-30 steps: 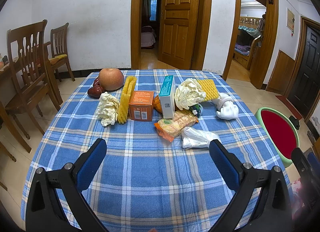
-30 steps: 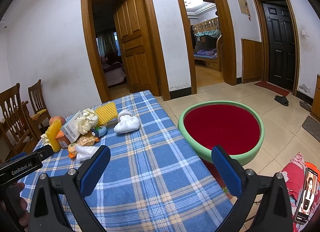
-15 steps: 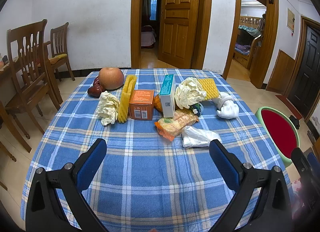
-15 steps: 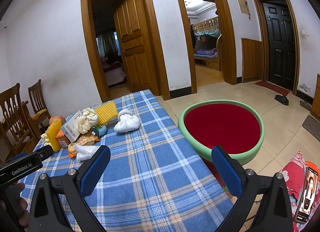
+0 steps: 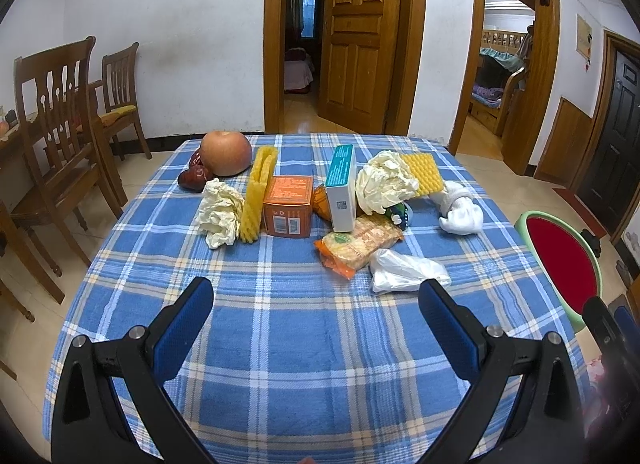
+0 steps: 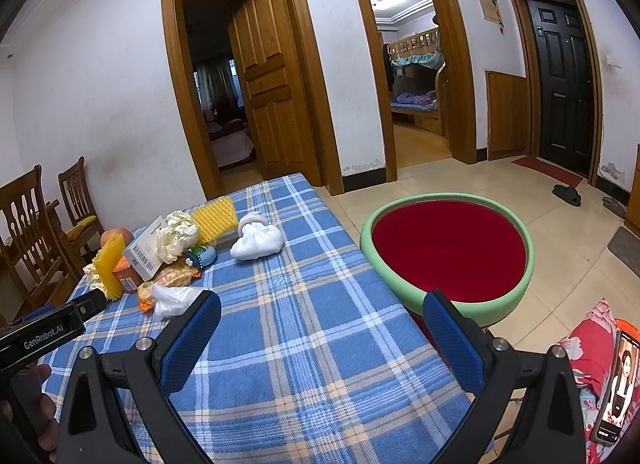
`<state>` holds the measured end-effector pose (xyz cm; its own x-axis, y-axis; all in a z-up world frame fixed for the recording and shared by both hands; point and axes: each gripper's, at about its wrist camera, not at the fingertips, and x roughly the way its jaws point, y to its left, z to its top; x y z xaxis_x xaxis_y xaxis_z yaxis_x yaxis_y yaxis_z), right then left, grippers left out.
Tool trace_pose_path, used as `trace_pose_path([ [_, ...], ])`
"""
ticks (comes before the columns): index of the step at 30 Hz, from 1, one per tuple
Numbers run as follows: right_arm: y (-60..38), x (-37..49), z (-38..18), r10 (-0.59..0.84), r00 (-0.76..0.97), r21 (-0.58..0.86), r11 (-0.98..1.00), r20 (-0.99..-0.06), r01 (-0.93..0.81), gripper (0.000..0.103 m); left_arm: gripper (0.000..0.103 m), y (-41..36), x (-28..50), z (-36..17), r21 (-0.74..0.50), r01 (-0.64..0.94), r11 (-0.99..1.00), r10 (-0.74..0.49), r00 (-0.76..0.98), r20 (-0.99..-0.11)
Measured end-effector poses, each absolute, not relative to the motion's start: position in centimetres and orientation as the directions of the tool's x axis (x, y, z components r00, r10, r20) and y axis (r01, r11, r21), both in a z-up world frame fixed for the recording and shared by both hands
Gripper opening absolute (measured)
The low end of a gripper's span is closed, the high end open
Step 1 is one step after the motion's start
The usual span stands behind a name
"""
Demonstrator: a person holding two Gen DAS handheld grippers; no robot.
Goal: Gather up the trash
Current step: 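Grasp the clear plastic bag with the left gripper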
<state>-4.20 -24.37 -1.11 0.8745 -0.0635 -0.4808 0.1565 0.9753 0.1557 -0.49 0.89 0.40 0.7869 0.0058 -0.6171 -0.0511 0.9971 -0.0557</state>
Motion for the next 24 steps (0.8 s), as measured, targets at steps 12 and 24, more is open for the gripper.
trace_pose_path([
  [12,-24.9,-4.0,-1.2,-0.059,0.862,0.168,0.972,-0.504,0.165,0.103,0.101,-0.6,1.8,-1.0,-0.058,-0.014,0.998,-0.029,0.74,-0.673],
  [24,-27.1,-3.7,-1.5,-0.086,0.846,0.184,0.96,-0.527,0.212,0.103,0.101,-3.8,4.6,-2.6,-0.038,0.044,0.998,-0.058,0.69,-0.721],
])
